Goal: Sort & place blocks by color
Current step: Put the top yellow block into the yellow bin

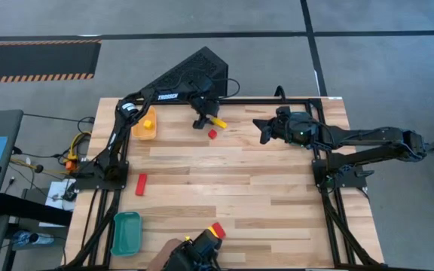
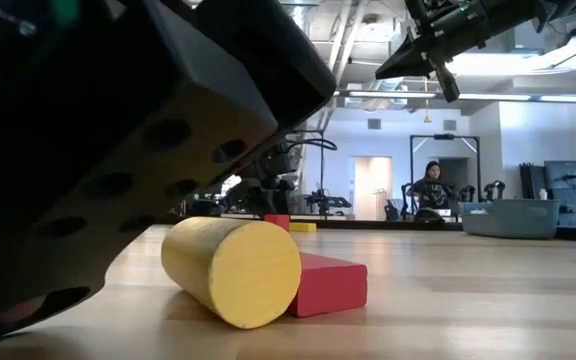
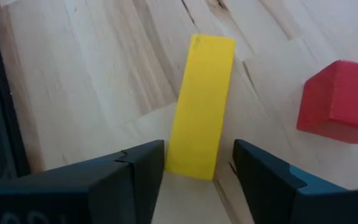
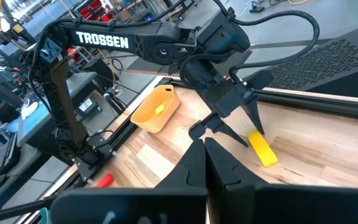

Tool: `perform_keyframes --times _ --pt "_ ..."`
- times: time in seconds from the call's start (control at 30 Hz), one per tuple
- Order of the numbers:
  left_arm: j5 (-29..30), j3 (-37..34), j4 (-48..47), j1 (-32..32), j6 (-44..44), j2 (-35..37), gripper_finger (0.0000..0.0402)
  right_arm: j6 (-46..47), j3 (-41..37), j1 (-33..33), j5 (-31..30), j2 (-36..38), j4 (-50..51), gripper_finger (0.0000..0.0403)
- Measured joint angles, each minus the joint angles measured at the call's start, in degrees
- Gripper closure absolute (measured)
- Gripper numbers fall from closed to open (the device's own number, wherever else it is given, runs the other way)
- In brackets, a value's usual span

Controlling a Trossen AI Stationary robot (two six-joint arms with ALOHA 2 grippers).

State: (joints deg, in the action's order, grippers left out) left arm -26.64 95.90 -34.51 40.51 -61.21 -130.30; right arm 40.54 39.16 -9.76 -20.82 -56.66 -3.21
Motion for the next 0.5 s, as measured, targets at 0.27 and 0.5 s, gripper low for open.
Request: perform_keyframes --times 0.27,0.5 --pt "-0.8 -0.07 0.42 0.0 -0.11 -0.09 0.0306 0.0 0.0 0.0 -0.13 0.0 0.9 0.0398" --pt "0.27 0.0 0.13 -0.26 1.79 -0.07 0.0324 -0.04 0.0 -0.09 -0.15 0.0 1.32 0.0398"
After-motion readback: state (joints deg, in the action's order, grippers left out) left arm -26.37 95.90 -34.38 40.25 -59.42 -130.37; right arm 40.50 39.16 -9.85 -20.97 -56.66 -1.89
